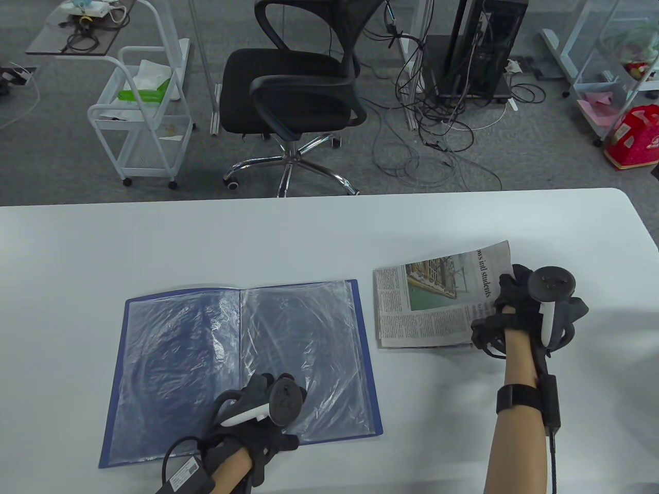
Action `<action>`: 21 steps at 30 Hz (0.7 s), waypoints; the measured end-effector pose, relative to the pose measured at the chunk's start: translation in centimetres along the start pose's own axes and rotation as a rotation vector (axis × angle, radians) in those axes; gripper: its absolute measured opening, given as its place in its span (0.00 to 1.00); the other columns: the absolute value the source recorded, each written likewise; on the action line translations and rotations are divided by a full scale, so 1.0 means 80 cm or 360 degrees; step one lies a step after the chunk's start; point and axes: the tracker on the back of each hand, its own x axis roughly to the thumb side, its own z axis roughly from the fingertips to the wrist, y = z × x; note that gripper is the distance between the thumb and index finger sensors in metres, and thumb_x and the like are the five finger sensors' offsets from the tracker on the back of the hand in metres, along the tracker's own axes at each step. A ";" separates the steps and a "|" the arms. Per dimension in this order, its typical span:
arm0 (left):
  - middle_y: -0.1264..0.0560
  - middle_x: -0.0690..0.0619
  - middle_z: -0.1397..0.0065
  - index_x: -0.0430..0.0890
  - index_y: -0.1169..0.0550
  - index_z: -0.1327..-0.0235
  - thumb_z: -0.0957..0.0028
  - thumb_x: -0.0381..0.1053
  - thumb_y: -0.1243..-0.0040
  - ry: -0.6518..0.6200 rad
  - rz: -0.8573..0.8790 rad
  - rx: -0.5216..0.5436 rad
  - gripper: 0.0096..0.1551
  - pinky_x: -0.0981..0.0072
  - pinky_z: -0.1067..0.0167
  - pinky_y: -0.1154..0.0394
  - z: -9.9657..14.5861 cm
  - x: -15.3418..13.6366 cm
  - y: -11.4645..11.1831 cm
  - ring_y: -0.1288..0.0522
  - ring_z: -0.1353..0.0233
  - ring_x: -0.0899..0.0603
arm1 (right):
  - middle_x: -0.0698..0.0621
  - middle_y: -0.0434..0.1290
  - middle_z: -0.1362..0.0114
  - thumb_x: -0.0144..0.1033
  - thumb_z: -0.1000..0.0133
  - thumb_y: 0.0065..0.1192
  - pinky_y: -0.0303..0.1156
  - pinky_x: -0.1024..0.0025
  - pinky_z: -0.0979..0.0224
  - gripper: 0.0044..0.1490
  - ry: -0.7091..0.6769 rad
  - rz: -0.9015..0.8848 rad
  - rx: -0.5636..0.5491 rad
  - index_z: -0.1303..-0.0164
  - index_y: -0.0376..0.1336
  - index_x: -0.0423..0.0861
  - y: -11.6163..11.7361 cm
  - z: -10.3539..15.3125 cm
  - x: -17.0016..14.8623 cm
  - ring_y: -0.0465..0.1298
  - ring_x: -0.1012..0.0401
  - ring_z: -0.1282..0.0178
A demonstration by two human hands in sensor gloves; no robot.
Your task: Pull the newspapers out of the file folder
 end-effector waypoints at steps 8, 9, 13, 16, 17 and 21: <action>0.64 0.49 0.19 0.54 0.52 0.23 0.52 0.59 0.42 0.0000 0.0013 -0.0001 0.49 0.33 0.31 0.55 0.000 0.000 0.000 0.63 0.21 0.28 | 0.51 0.69 0.24 0.56 0.53 0.59 0.68 0.41 0.28 0.38 -0.0249 0.0066 -0.0034 0.30 0.59 0.60 -0.028 0.024 0.035 0.74 0.47 0.26; 0.64 0.49 0.19 0.54 0.52 0.23 0.52 0.59 0.42 -0.0001 0.0015 0.0000 0.49 0.33 0.31 0.55 0.000 0.000 -0.001 0.63 0.21 0.28 | 0.51 0.70 0.24 0.56 0.53 0.59 0.68 0.41 0.28 0.38 -0.0270 0.0057 -0.0038 0.30 0.59 0.60 -0.030 0.028 0.039 0.74 0.47 0.26; 0.64 0.49 0.19 0.54 0.52 0.23 0.52 0.59 0.42 -0.0001 0.0019 0.0000 0.49 0.33 0.30 0.55 0.000 0.000 -0.001 0.63 0.21 0.28 | 0.52 0.70 0.25 0.56 0.53 0.59 0.68 0.41 0.28 0.36 -0.0446 -0.0031 -0.0044 0.31 0.61 0.61 -0.043 0.064 0.069 0.74 0.47 0.25; 0.64 0.49 0.19 0.54 0.52 0.23 0.52 0.59 0.42 -0.0002 0.0021 -0.0001 0.49 0.32 0.31 0.56 0.000 0.000 -0.001 0.63 0.21 0.28 | 0.52 0.70 0.24 0.56 0.53 0.58 0.68 0.41 0.28 0.36 -0.0561 -0.0059 -0.0038 0.32 0.61 0.62 -0.044 0.093 0.083 0.74 0.47 0.25; 0.64 0.49 0.19 0.54 0.52 0.23 0.52 0.59 0.42 -0.0002 0.0021 -0.0002 0.49 0.33 0.31 0.56 0.000 0.000 -0.001 0.63 0.21 0.28 | 0.52 0.70 0.24 0.56 0.53 0.58 0.68 0.41 0.27 0.36 -0.0590 -0.0068 -0.0036 0.32 0.61 0.63 -0.043 0.101 0.085 0.74 0.47 0.25; 0.64 0.49 0.19 0.54 0.52 0.23 0.52 0.59 0.42 -0.0005 0.0018 -0.0004 0.49 0.32 0.31 0.56 -0.001 0.000 -0.001 0.63 0.21 0.28 | 0.52 0.71 0.24 0.56 0.53 0.58 0.67 0.41 0.27 0.35 -0.0715 -0.0101 -0.0010 0.33 0.63 0.63 -0.027 0.150 0.090 0.74 0.47 0.25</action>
